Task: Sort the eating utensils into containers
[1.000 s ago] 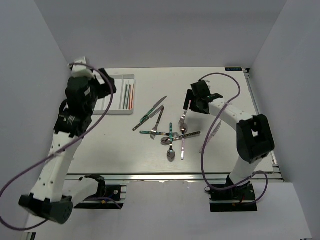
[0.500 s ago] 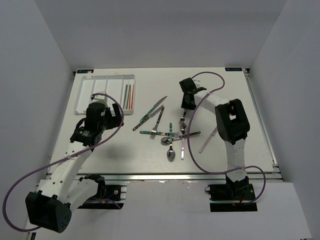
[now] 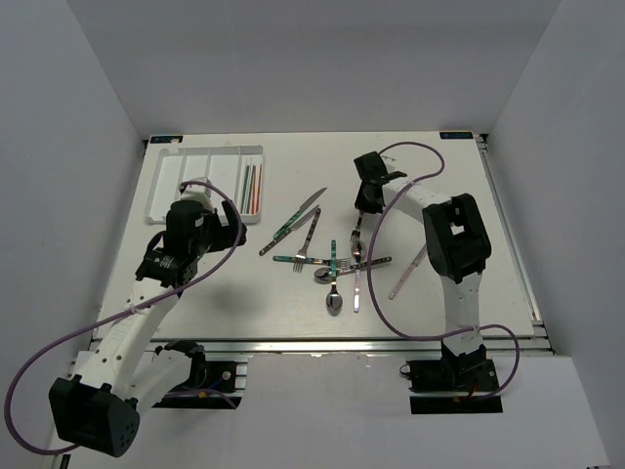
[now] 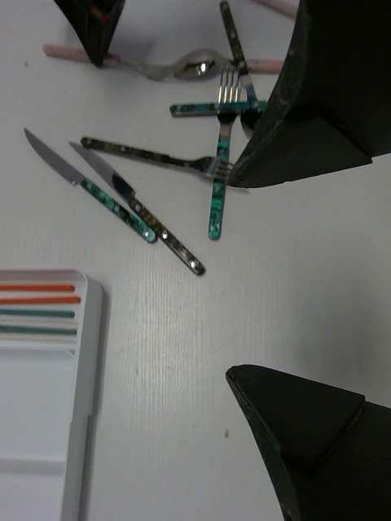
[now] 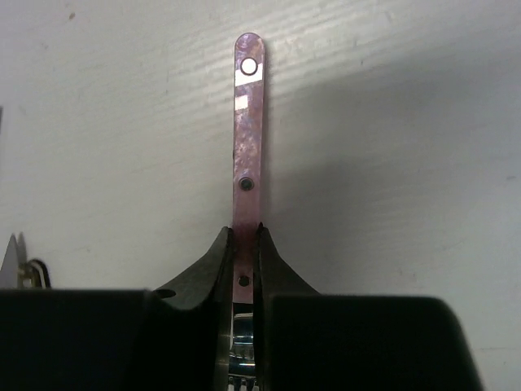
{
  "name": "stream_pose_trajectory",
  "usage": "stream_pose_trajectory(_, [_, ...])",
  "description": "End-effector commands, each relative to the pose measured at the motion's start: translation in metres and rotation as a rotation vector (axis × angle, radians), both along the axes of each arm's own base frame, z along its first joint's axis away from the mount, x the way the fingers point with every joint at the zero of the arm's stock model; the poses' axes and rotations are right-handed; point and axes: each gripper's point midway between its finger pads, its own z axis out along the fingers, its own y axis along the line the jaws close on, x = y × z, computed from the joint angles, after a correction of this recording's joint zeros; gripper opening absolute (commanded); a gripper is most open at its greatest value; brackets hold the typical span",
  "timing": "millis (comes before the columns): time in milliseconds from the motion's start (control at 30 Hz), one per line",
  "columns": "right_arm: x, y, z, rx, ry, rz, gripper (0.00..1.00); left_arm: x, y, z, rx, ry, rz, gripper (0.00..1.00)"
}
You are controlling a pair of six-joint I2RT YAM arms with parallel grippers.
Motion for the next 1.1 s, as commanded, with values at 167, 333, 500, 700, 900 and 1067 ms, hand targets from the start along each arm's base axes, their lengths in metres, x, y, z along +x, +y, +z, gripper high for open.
stream_pose_trajectory(167, [-0.047,0.061,0.126,0.3,-0.303,0.189,0.0,0.008,-0.089,0.072,-0.525,-0.178,-0.274,0.98])
stream_pose_trajectory(333, [-0.112,0.109,0.182,0.445,-0.435,0.469,0.0,0.016,-0.133,0.094,-0.77,-0.196,-0.398,0.98])
stream_pose_trajectory(500, [-0.16,0.126,0.2,0.519,-0.469,0.545,0.0,0.027,-0.173,0.101,-0.757,-0.2,-0.458,0.98])
stream_pose_trajectory(700, [-0.184,0.138,0.22,0.528,-0.502,0.585,0.0,0.041,-0.182,0.084,-0.721,-0.164,-0.428,0.92])
stream_pose_trajectory(900, [-0.187,0.148,0.227,0.499,-0.523,0.597,0.0,0.045,-0.195,0.066,-0.708,-0.096,-0.439,0.68])
stream_pose_trajectory(1067, [-0.187,0.157,0.229,0.487,-0.531,0.608,0.0,0.048,-0.2,0.06,-0.682,-0.061,-0.445,0.42])
